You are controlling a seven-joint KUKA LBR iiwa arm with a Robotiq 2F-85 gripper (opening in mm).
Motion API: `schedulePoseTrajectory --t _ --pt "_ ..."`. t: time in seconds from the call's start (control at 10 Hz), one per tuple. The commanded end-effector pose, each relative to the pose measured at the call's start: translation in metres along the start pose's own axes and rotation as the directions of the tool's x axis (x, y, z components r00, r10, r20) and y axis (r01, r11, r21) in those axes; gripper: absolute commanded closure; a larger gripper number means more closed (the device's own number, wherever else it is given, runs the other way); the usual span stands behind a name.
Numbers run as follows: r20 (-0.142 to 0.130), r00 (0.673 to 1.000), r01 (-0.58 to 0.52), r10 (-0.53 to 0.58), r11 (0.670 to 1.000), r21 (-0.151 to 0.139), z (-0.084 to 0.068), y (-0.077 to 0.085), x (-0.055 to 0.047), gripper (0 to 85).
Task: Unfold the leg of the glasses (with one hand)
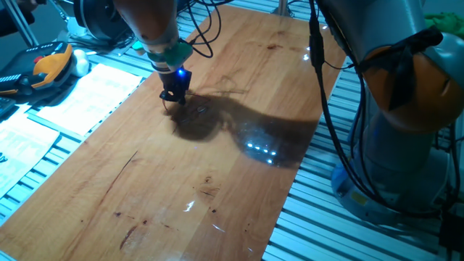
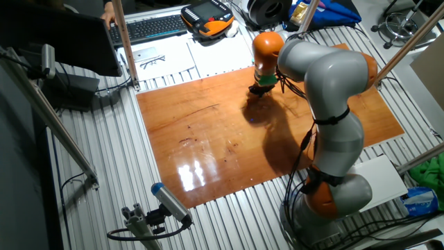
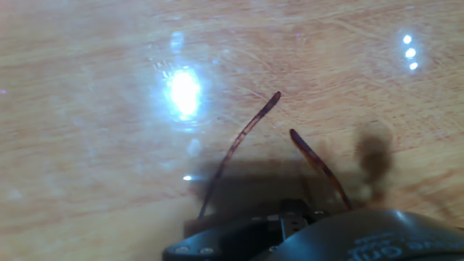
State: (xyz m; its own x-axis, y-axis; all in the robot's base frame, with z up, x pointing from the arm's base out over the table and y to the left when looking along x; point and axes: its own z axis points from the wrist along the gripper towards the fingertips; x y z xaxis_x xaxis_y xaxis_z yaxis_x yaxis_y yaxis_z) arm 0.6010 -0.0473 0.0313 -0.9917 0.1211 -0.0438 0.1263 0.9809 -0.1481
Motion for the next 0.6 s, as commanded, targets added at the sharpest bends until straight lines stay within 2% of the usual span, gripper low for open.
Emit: schedulePoseTrajectory --t 0.0,0.5 --pt "0.004 1.000 0.006 -0.006 1.000 0.003 0.001 -0.003 0.001 85.0" --pt "-0.001 1.000 0.023 -0.023 1.000 0.006 -0.001 -0.028 0.013 85.0"
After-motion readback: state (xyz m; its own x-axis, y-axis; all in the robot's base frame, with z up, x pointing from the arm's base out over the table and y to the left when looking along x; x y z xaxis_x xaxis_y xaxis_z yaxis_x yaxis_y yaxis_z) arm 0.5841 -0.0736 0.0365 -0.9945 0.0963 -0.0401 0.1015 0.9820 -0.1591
